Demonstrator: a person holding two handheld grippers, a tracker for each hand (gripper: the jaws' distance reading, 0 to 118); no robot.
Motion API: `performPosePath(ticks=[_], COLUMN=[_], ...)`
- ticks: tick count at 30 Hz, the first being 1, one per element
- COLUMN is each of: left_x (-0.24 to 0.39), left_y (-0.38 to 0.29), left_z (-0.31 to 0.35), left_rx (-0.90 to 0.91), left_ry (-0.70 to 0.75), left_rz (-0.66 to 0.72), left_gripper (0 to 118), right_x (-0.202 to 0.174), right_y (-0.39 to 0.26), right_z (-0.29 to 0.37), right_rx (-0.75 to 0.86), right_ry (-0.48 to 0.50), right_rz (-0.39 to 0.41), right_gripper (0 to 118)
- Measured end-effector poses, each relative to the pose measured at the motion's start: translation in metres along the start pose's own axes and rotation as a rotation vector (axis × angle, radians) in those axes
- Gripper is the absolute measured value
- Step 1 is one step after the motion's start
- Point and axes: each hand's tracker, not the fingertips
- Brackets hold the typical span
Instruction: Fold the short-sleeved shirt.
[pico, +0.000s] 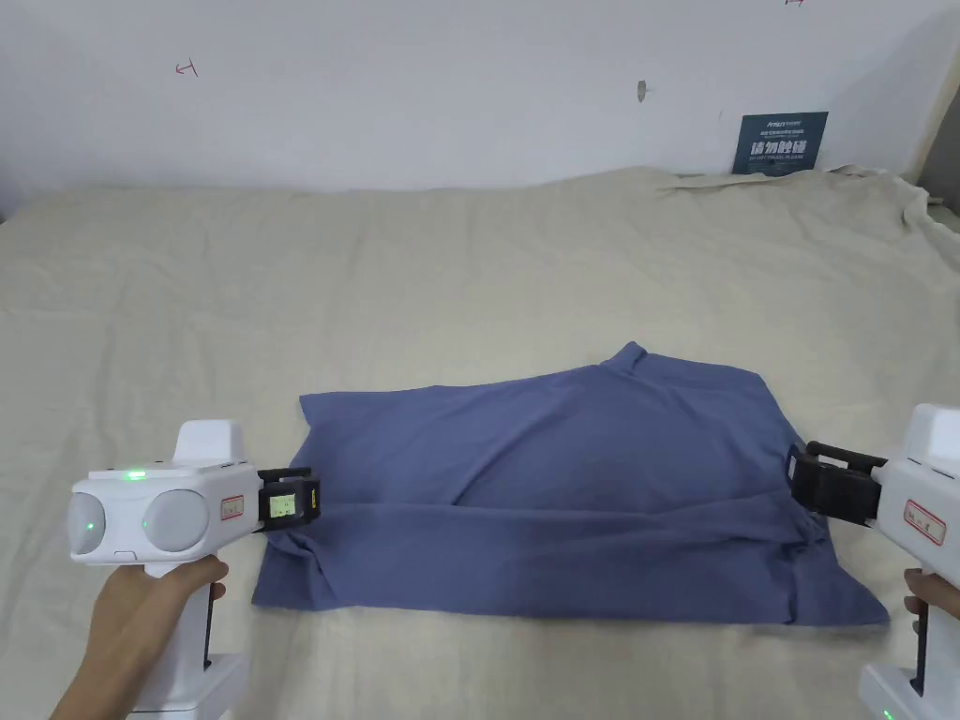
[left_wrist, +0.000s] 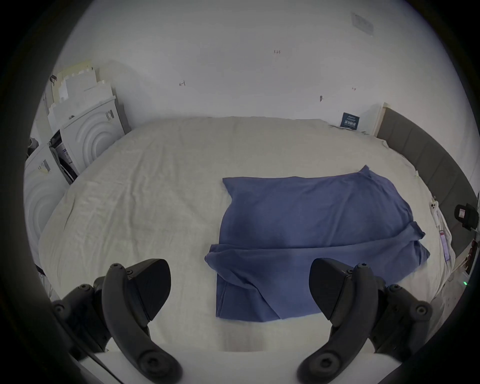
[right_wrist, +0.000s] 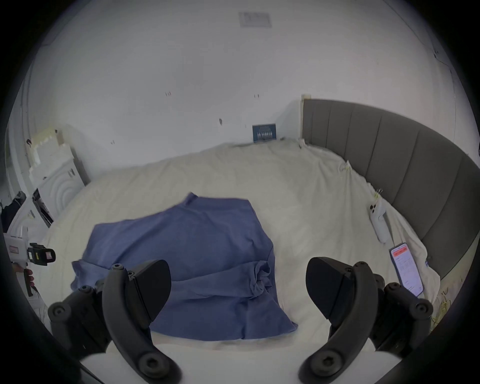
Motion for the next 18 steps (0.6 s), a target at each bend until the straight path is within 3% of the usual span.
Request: performPosePath(ticks=[3, 5, 6, 7, 9, 10, 18], left_x=[0.001, 0.0, 0.0, 0.0, 0.0, 0.0, 0.002], left_y=[-0.012, -0.024, -0.03, -0.036, -0.048, -0.052, -0.076], left_z=[0.018, 0.028, 0.034, 0.038, 0.045, 0.047, 0.042], left_rx=[0.021, 0.093, 0.119, 0.136, 0.14, 0.143, 0.058], left_ry=[-0.01, -0.024, -0.036, -0.042, -0.056, -0.067, -0.062], left_rz=[0.002, 0.019, 0.026, 0.036, 0.047, 0.051, 0.047], left_gripper=[102, 70, 50, 26, 5, 0, 0], right_x=[-0.002, -0.002, -0.003, -0.003, -0.005, -0.005, -0.006], right_y=[-0.007, -0.013, -0.017, -0.021, -0.028, -0.03, -0.04], right_z=[0.028, 0.044, 0.051, 0.058, 0.07, 0.074, 0.082], right_rx=[0.035, 0.062, 0.073, 0.082, 0.101, 0.109, 0.134], right_ry=[0.021, 0.023, 0.025, 0.028, 0.023, 0.017, 0.006], right_rz=[0.01, 0.005, 0.003, 0.005, 0.019, 0.032, 0.083], right_gripper=[105, 93, 80, 58, 12, 0, 0])
